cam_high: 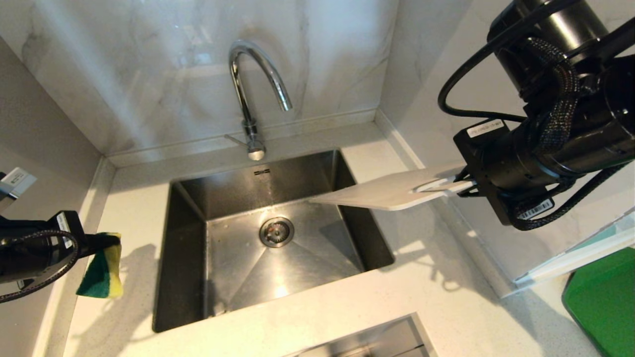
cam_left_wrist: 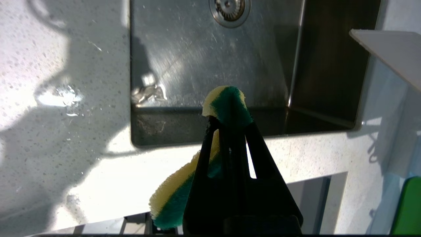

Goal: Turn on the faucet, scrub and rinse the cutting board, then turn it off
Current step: Put down the cutting board

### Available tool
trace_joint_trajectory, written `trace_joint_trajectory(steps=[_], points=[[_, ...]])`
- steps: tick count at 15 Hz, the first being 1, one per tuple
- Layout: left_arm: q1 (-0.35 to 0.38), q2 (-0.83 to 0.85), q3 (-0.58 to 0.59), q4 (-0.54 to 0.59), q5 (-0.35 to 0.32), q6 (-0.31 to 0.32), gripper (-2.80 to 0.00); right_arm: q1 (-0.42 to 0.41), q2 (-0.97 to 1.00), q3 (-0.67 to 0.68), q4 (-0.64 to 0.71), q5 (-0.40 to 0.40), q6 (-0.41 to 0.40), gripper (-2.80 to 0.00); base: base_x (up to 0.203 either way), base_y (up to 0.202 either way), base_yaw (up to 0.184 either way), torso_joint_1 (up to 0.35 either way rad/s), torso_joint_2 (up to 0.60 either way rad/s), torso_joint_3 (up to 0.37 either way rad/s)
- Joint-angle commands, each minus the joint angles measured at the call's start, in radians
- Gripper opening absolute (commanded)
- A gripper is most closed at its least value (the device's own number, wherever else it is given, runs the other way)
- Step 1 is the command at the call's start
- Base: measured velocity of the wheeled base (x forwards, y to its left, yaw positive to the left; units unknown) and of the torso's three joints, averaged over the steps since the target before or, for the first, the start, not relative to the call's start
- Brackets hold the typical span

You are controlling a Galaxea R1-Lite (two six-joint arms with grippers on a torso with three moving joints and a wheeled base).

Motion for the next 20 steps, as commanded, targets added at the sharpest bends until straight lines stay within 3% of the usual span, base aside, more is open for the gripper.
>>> trace_joint_trajectory(steps=[1,7,14,18,20], points=[[-0.005,0.006,0.005,-0.002,0.000,-0.005,-2.80,0.008,-0.022,-0.002,0.035,-0.004,0.033,-2.80,0.000,0.000,0.000,0.000,0.00,0.000],[-0.026,0.010,0.019,-0.003,0.000,-0.014,-2.80,0.004,-0.066,0.126,0.028,-0.044,0.073,-2.80,0.000,0.000,0.000,0.000,0.00,0.000],[-0.026,0.004,0.015,-0.003,0.003,-0.011,-2.80,-0.017,-0.071,0.372,-0.130,-0.041,0.073,-2.80,0.000,0.000,0.000,0.000,0.00,0.000],[-0.028,0.004,0.013,-0.003,0.001,-0.011,-2.80,-0.028,-0.084,0.455,-0.148,-0.030,0.073,-2.80,0.000,0.000,0.000,0.000,0.00,0.000],[-0.035,0.005,0.010,-0.003,0.003,-0.011,-2.80,-0.038,-0.070,0.474,-0.149,0.022,0.073,-2.80,0.000,0.000,0.000,0.000,0.00,0.000]])
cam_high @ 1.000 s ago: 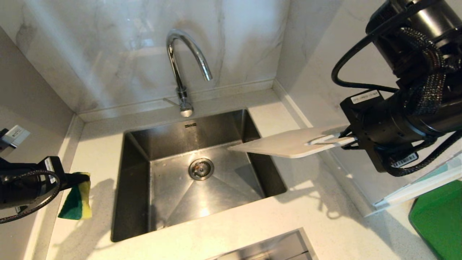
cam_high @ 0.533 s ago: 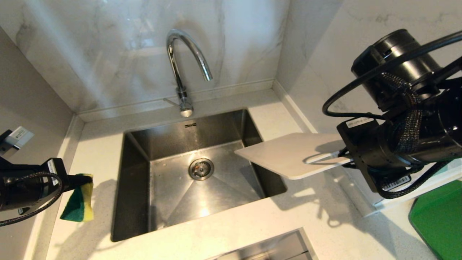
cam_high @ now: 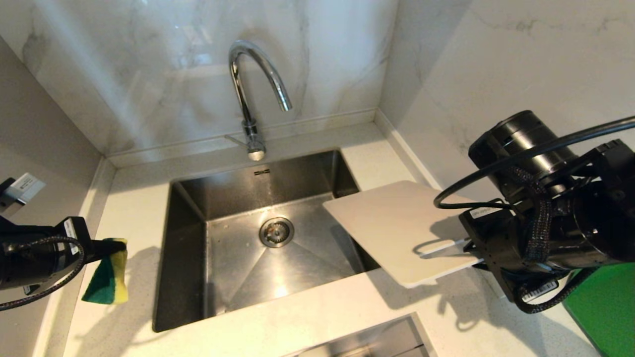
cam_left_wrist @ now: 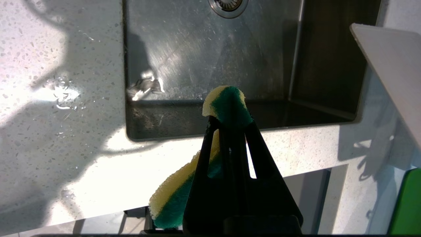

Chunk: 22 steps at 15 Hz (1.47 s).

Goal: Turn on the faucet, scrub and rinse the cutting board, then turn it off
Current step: Put down the cutting board

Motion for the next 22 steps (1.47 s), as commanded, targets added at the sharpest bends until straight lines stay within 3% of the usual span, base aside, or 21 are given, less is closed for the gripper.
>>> trace_joint_trajectory(steps=[1,7,12,18,22], points=[[-0.010,0.000,-0.003,-0.001,0.001,-0.004,-2.80,-0.009,0.014,0.034,-0.002,0.027,0.009,-2.80,0.000,0.000,0.000,0.000,0.00,0.000],[-0.010,-0.002,-0.001,0.000,0.004,-0.002,-2.80,-0.010,-0.004,0.301,-0.303,0.026,-0.031,-2.80,0.000,0.000,0.000,0.000,0.00,0.000],[-0.010,-0.002,0.002,0.000,0.005,-0.008,-2.80,-0.009,-0.001,0.327,-0.331,0.031,-0.033,-2.80,0.000,0.000,0.000,0.000,0.00,0.000],[-0.012,-0.002,-0.001,0.000,0.004,-0.012,-2.80,-0.009,-0.080,0.464,-0.519,0.029,-0.042,-2.80,0.000,0.000,0.000,0.000,0.00,0.000],[-0.012,0.009,-0.004,0.000,0.003,-0.010,-2.80,-0.010,-0.003,0.467,-0.534,0.029,-0.044,-2.80,0.000,0.000,0.000,0.000,0.00,0.000]])
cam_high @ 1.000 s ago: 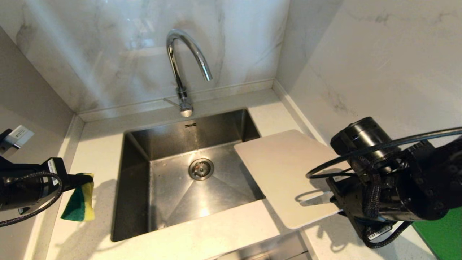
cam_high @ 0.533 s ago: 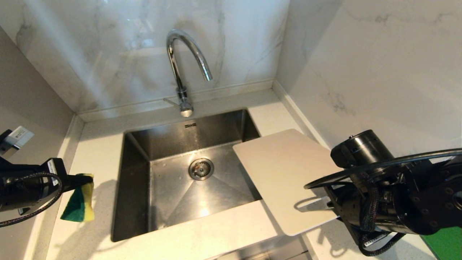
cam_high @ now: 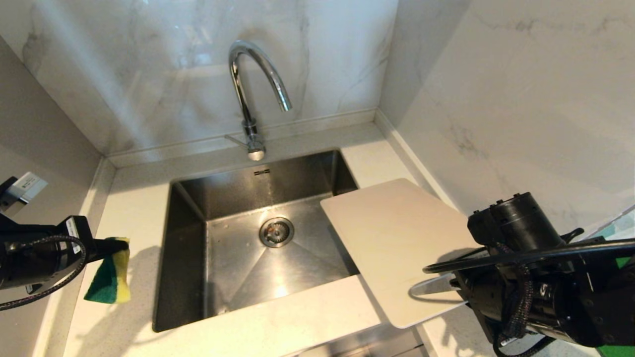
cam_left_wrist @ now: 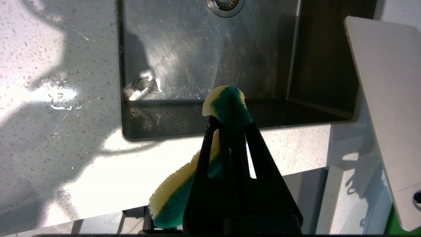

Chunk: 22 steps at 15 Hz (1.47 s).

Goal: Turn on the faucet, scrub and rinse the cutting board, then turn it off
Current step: Put down the cutting board

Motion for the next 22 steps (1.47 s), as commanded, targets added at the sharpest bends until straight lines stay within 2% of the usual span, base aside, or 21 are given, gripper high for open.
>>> trace_joint_trajectory(steps=[1,4,8,13,15,16,22], points=[[0.000,0.011,-0.001,0.001,-0.002,-0.005,-2.80,-0.001,0.063,0.015,-0.047,-0.001,0.009,-2.80,0.000,0.000,0.000,0.000,0.00,0.000],[0.000,0.028,-0.007,0.000,-0.005,-0.005,-2.80,0.000,0.142,0.037,-0.112,0.022,0.008,-2.80,0.000,0.000,0.000,0.000,0.00,0.000],[-0.008,0.049,-0.008,-0.024,-0.006,-0.007,-2.80,-0.001,0.156,0.044,-0.118,0.067,0.012,-2.80,0.000,0.000,0.000,0.000,0.00,0.000],[-0.035,0.056,-0.002,-0.030,-0.003,-0.027,-2.80,-0.012,0.164,0.067,-0.118,0.078,0.016,-2.80,0.000,0.000,0.000,0.000,0.00,0.000],[-0.035,0.054,-0.004,-0.030,-0.002,-0.028,-2.80,-0.013,0.148,0.087,-0.118,0.143,0.013,-2.80,0.000,0.000,0.000,0.000,0.00,0.000],[-0.037,0.056,-0.004,-0.030,-0.003,-0.028,-2.80,-0.013,0.148,0.095,-0.118,0.151,0.013,-2.80,0.000,0.000,0.000,0.000,0.00,0.000],[-0.049,0.073,-0.008,-0.037,-0.002,-0.035,-2.80,-0.021,0.146,0.108,-0.118,0.153,0.014,-2.80,0.000,0.000,0.000,0.000,0.00,0.000]])
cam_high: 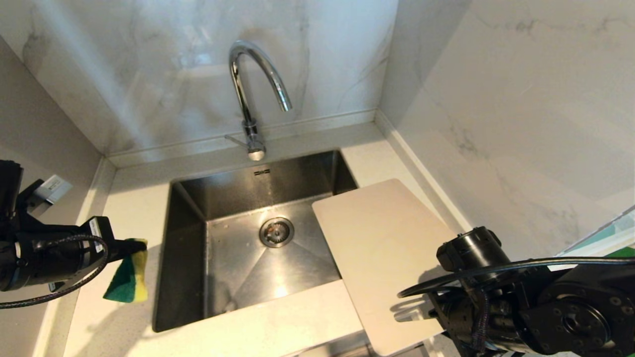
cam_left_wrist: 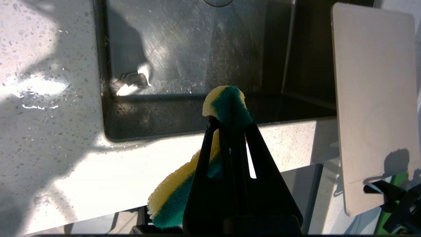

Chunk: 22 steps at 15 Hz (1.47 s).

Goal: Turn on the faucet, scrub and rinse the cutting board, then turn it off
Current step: Put down the cutting board

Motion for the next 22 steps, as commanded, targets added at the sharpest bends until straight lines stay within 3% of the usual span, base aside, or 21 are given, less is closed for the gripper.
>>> trace_joint_trajectory(steps=[1,3,11,16,22], points=[[-0.001,0.022,-0.002,-0.011,-0.001,-0.006,-2.80,-0.003,-0.005,0.006,0.001,0.009,0.008,-2.80,0.000,0.000,0.000,0.000,0.00,0.000],[-0.001,0.032,-0.001,-0.032,0.001,-0.007,-2.80,-0.001,-0.008,0.021,0.003,0.045,0.002,-2.80,0.000,0.000,0.000,0.000,0.00,0.000],[-0.001,0.072,-0.002,-0.060,0.001,-0.008,-2.80,-0.006,-0.032,0.062,0.007,0.048,0.006,-2.80,0.000,0.000,0.000,0.000,0.00,0.000],[-0.001,0.077,-0.006,-0.062,-0.001,-0.007,-2.80,-0.131,-0.015,0.055,0.003,0.041,0.010,-2.80,0.000,0.000,0.000,0.000,0.00,0.000],[-0.018,0.081,-0.011,-0.062,0.001,-0.011,-2.80,-0.134,-0.013,0.048,0.004,0.046,0.011,-2.80,0.000,0.000,0.000,0.000,0.00,0.000]])
